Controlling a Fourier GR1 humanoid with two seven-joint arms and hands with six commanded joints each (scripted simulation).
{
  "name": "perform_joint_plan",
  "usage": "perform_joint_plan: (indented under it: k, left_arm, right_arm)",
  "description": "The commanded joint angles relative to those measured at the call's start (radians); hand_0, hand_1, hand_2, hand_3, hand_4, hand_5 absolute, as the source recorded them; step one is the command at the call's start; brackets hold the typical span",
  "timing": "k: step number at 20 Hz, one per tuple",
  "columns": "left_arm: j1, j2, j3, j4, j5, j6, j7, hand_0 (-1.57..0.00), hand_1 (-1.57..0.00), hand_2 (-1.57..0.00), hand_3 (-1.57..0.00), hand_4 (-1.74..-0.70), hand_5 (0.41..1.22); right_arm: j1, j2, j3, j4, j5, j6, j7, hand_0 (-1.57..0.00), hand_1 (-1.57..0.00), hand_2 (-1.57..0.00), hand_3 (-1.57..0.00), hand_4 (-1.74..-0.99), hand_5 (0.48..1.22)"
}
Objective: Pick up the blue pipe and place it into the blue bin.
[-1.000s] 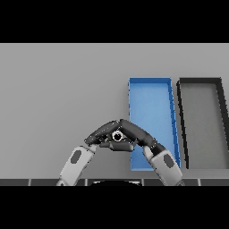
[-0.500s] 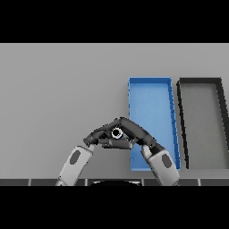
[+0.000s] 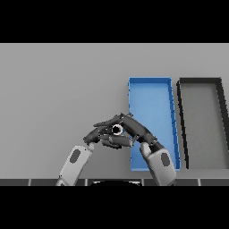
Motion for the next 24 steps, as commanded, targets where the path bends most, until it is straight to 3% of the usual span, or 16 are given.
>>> perform_joint_plan:
  k: [1,4,6,8,11,13,15,21,24]
  left_arm:
    - [0.0,0.0,0.002,0.001,0.002,0.001,0.006,-0.03,-0.02,-0.02,-0.02,-0.97,0.531]
    - [0.013,0.01,-0.004,-0.005,-0.006,0.004,0.003,-0.01,-0.01,-0.01,-0.01,-0.97,0.501]
    - [0.024,0.0,-0.013,-0.004,-0.01,0.009,0.006,-0.01,-0.01,-0.01,-0.01,-0.97,0.489]
    - [0.016,0.01,-0.01,-0.014,-0.005,0.0,0.013,0.0,0.0,0.0,0.0,-0.97,0.479]
    - [0.019,0.014,-0.009,-0.019,-0.011,0.003,0.026,0.0,0.0,0.0,0.0,-0.95,0.474]
    - [0.025,0.013,-0.013,-0.022,-0.011,0.002,0.012,0.0,0.0,0.0,0.0,-0.95,0.471]
    - [0.033,0.026,-0.011,-0.048,-0.001,-0.005,0.001,0.0,0.0,0.0,0.0,-0.95,0.466]
    - [0.032,0.034,0.003,-0.059,0.001,0.004,0.03,0.0,0.0,0.0,0.0,-0.95,0.474]
    - [0.02,0.039,0.012,-0.039,-0.002,0.005,0.008,0.0,0.0,0.0,0.0,-0.94,0.467]
  right_arm:
    - [0.002,0.006,-0.012,-0.013,-0.022,0.004,-0.003,-1.57,-1.57,-1.57,-1.57,-1.497,1.221]
    - [-0.053,0.03,-0.067,-0.046,-0.115,0.006,0.092,-1.57,-1.57,-1.57,-1.57,-1.495,1.221]
    - [-0.113,0.048,-0.121,-0.064,-0.197,-0.036,0.197,-1.57,-1.57,-1.57,-1.57,-1.494,1.221]
    - [-0.19,0.028,-0.185,-0.078,-0.271,-0.071,0.241,-1.57,-1.57,-1.57,-1.57,-1.495,1.221]
    - [-0.349,-0.06,-0.278,-0.038,-0.383,-0.178,0.242,-1.57,-1.57,-1.57,-1.57,-1.497,1.221]
    - [-0.445,-0.112,-0.382,-0.011,-0.402,-0.243,0.241,-1.57,-1.57,-1.57,-1.57,-1.497,1.221]
    - [-0.487,-0.172,-0.448,0.023,-0.378,-0.257,0.248,-1.57,-1.57,-1.57,-1.57,-1.498,1.221]
    - [-0.392,-0.259,-0.566,0.089,-0.303,-0.256,0.249,-1.57,-1.57,-1.57,-1.57,-1.499,1.221]
    - [-0.3,-0.278,-0.569,0.1,-0.268,-0.25,0.249,-1.57,-1.57,-1.57,-1.57,-1.499,1.221]
